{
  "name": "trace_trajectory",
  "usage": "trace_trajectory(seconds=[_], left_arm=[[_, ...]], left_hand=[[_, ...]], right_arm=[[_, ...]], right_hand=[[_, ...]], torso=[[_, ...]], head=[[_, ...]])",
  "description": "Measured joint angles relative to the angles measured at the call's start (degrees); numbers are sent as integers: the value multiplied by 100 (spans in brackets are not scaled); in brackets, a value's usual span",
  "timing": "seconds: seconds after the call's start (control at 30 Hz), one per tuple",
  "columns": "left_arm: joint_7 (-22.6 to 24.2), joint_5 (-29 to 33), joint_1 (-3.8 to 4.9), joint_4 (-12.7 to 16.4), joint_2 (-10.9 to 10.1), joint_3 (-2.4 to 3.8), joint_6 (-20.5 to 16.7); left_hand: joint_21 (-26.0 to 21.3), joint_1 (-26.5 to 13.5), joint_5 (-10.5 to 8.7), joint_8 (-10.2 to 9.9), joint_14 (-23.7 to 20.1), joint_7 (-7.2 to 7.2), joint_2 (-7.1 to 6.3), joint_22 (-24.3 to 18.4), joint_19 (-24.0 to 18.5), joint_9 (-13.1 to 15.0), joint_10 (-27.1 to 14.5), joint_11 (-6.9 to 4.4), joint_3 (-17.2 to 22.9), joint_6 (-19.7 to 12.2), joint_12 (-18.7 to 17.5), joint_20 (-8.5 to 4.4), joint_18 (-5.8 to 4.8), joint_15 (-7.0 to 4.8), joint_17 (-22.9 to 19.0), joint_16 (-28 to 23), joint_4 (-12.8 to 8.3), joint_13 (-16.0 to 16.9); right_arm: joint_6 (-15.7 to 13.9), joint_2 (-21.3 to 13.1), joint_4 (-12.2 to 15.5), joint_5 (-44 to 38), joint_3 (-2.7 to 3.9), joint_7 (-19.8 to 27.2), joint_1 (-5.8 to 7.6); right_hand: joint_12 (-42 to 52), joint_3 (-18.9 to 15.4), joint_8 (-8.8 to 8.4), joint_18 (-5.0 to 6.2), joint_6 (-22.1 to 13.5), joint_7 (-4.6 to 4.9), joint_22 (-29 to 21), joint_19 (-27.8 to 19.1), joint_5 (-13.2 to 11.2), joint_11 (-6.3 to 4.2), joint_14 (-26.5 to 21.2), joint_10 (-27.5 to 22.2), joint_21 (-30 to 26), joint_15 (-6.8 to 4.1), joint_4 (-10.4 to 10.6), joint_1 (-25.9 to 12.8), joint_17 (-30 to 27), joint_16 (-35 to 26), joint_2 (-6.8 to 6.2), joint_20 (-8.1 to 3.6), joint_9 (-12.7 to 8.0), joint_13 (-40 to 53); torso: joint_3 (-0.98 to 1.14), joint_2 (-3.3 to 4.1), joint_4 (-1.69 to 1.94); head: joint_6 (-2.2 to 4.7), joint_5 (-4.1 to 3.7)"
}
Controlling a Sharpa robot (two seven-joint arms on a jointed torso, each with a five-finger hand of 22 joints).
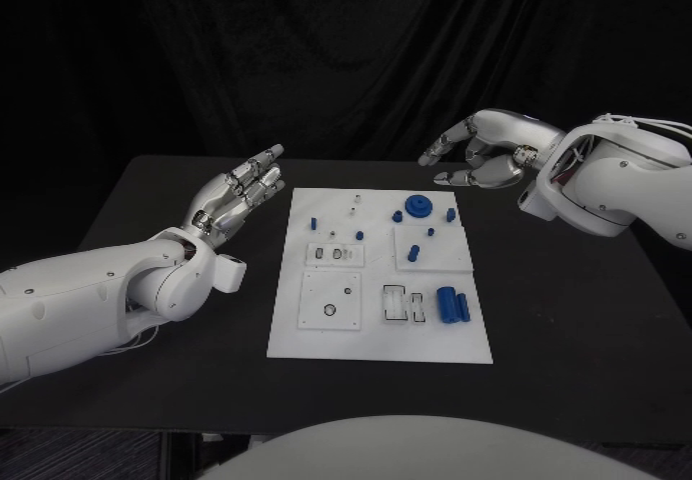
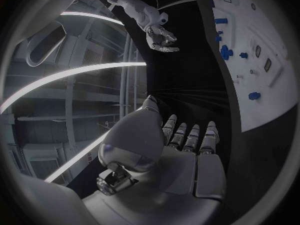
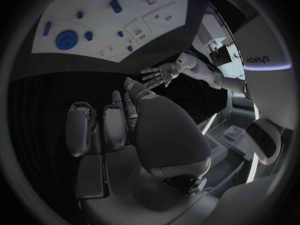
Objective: Assemble the parts on the task board
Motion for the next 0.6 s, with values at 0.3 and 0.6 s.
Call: trace_trajectory(seconds=[0.3, 0.6], left_arm=[[0, -361, 22, 178, -76, 0, -39], [2, -741, 45, 405, -211, 1, -204]], left_hand=[[-84, 53, 22, 0, -204, 17, -8, -62, -127, -1, -29, -10, 16, -16, 0, -25, 0, -151, -54, -166, 16, -6], [-254, 166, 183, 0, -302, 67, -15, -151, -332, -1, -19, 43, 16, 34, 0, -230, 0, -438, -83, -199, 16, -6]], right_arm=[[121, 38, 17, -1591, -1, -631, 24], [206, 69, 101, -2328, -2, -1108, 22]], right_hand=[[-148, 59, -239, 0, 39, -21, 27, 135, -327, 3, 0, 330, -17, 0, 334, -368, 103, 22, -292, -21, 63, 55], [-41, 11, -297, -1, 44, -69, -30, 135, -298, -3, 0, 549, -65, 0, 392, -465, -15, -68, -389, -21, 120, 103]], torso=[[-71, 155, 92], [-147, 294, 216]], head=[[0, -73], [-1, -263]])
